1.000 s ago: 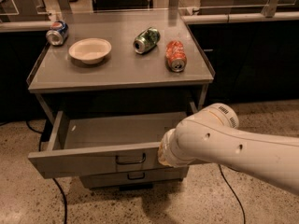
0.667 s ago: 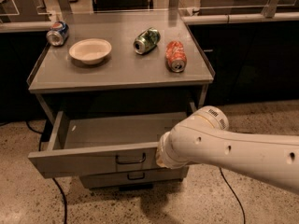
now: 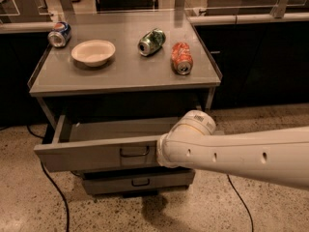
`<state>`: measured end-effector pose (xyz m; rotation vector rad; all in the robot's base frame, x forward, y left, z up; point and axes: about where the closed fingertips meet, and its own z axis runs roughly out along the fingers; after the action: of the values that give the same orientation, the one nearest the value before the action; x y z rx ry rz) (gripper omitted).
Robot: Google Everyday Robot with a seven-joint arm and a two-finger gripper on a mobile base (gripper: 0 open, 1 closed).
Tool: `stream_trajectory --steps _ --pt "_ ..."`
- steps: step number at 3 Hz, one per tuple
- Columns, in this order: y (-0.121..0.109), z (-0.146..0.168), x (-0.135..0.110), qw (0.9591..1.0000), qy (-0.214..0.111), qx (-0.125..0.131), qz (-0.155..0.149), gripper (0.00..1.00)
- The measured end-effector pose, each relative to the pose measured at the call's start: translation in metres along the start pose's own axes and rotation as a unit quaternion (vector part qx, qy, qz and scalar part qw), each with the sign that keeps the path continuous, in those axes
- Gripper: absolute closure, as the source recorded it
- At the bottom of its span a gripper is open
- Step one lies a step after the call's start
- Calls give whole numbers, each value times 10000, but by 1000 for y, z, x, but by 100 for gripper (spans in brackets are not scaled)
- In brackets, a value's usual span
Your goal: Close top drawer
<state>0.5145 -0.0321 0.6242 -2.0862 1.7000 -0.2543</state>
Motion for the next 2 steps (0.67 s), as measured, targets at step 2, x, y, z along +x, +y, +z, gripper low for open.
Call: stream_trajectory --steps 2 --pt "-51 25 6 9950 587 562 -575 100"
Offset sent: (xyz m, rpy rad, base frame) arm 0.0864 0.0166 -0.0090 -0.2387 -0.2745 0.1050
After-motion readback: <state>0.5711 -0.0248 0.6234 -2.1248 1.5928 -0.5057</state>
